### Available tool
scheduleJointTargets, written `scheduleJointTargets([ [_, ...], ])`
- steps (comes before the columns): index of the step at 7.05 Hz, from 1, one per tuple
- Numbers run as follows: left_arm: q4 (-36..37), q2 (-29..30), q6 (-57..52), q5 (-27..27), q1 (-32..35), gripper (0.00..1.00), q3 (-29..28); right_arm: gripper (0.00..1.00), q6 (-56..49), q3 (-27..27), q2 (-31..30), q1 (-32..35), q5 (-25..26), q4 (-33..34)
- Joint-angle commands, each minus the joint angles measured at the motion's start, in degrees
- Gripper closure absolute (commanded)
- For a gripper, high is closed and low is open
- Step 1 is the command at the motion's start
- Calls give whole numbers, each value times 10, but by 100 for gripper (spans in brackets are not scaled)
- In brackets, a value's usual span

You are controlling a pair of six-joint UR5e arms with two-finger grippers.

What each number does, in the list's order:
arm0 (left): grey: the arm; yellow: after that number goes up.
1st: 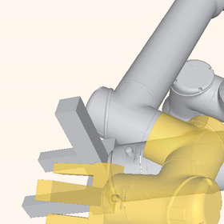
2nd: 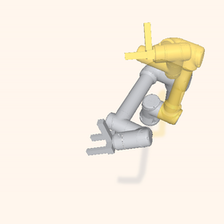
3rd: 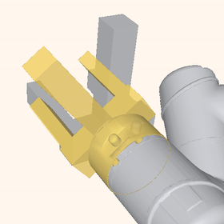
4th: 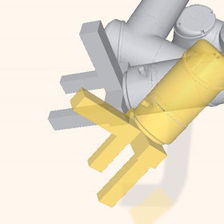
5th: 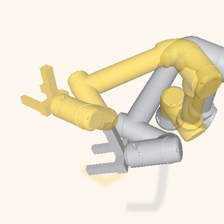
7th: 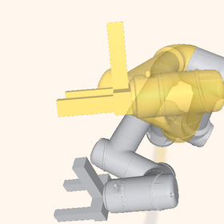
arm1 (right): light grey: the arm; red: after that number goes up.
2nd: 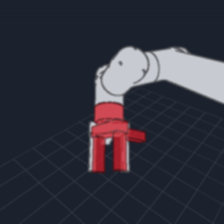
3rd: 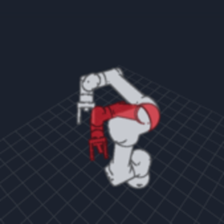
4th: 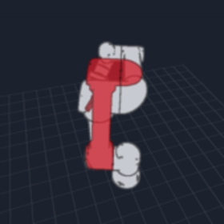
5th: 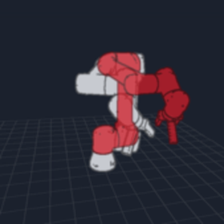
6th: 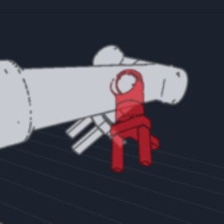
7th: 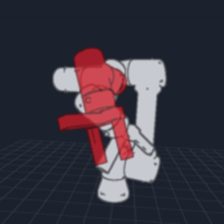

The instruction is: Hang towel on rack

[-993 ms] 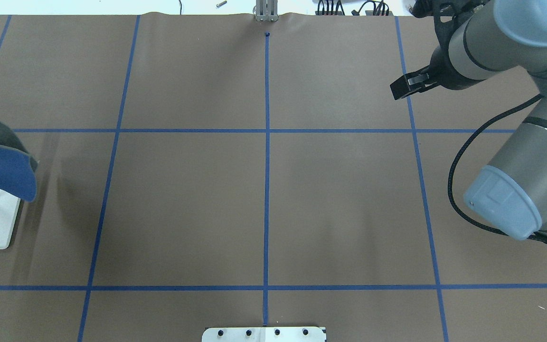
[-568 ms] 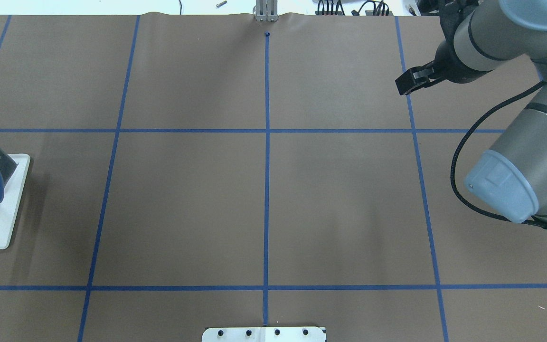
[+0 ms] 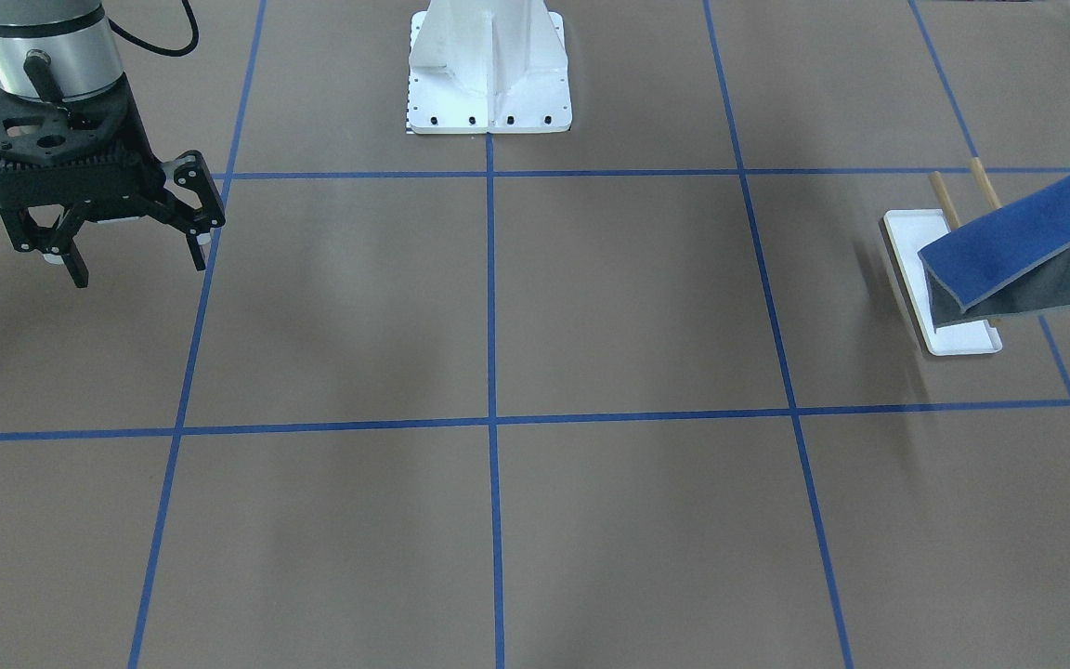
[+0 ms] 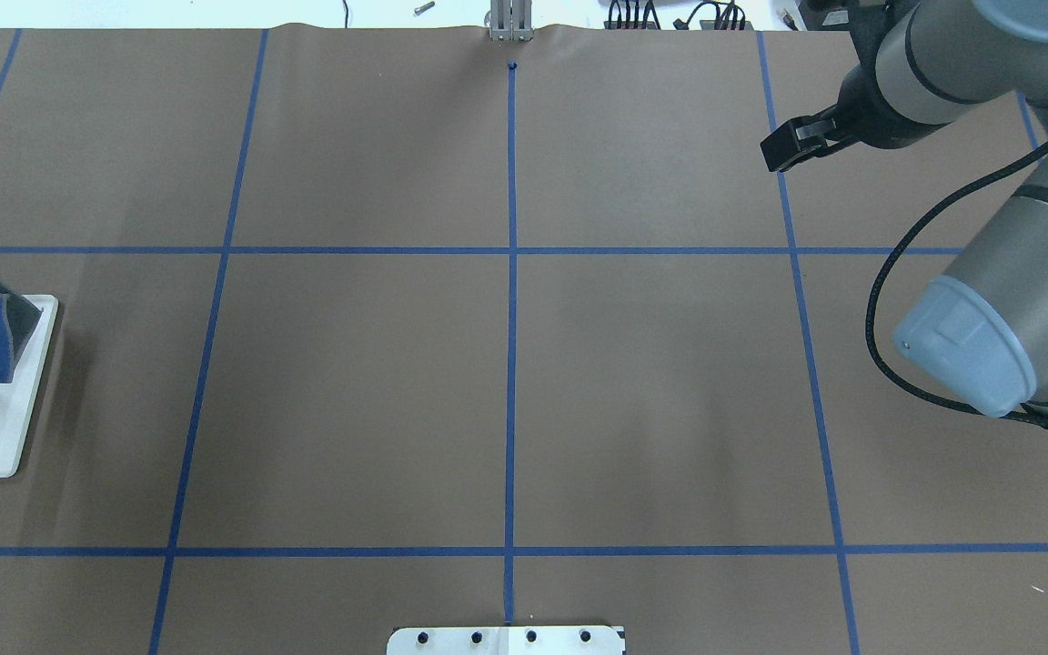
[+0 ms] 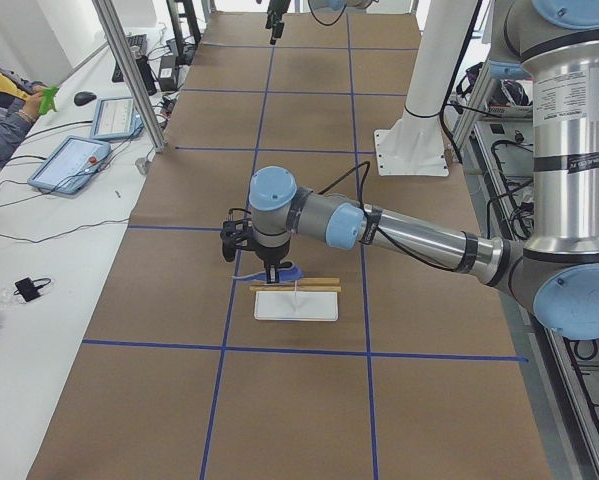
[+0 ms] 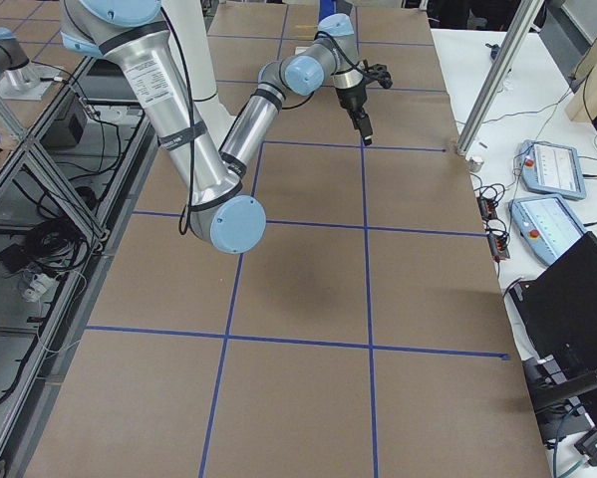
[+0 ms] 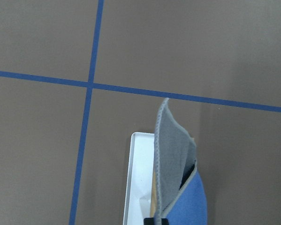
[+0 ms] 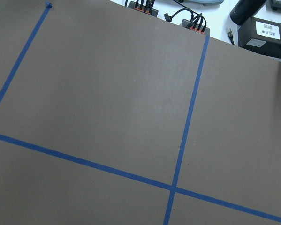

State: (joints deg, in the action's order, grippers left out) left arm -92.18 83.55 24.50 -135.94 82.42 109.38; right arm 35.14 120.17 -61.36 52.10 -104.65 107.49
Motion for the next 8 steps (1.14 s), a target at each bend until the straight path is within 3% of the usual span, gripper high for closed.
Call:
scheduleJointTargets([
  [1,-1,0,-2,0,1,69,-27,0,-11,0,0,10,-2,1],
  [3,-3,-8,-2,0,1,58,-34,0,-13,0,0,24,-25,0],
  [4,-5,-12,-19,-1,3,29,-38,0,-13,0,0,30,-35,0],
  [5,-5,-20,-41,-1,16,27,-39,0,-14,0,0,37,-36,1],
  [6,-3,-12,-47,0,33,3,-37,0,-37,-3,0,55,-46,5],
  [8,-3,11,-111,1,60,2,-38,0,-99,-52,-10,132,-130,11],
])
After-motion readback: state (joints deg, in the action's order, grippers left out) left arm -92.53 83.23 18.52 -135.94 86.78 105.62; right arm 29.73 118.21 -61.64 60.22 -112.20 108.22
